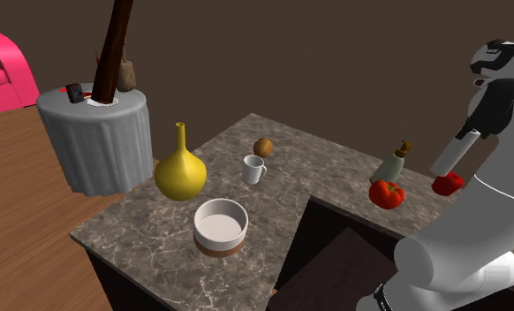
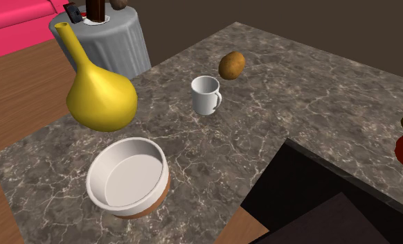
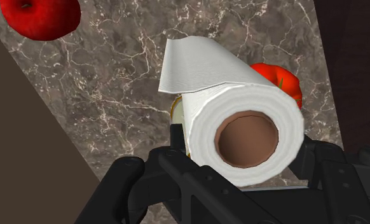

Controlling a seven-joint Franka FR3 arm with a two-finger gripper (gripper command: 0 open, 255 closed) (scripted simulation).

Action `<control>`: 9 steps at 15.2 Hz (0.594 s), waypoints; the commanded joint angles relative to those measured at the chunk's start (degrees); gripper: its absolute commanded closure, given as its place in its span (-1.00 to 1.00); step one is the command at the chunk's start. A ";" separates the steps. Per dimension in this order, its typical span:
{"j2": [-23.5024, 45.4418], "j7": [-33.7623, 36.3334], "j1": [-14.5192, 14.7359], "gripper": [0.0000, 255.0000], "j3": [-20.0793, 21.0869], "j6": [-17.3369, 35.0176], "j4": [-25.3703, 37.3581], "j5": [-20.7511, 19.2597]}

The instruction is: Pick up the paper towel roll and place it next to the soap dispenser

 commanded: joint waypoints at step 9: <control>-1.37 0.15 1.00 1.00 0.30 8.18 -9.09 -0.89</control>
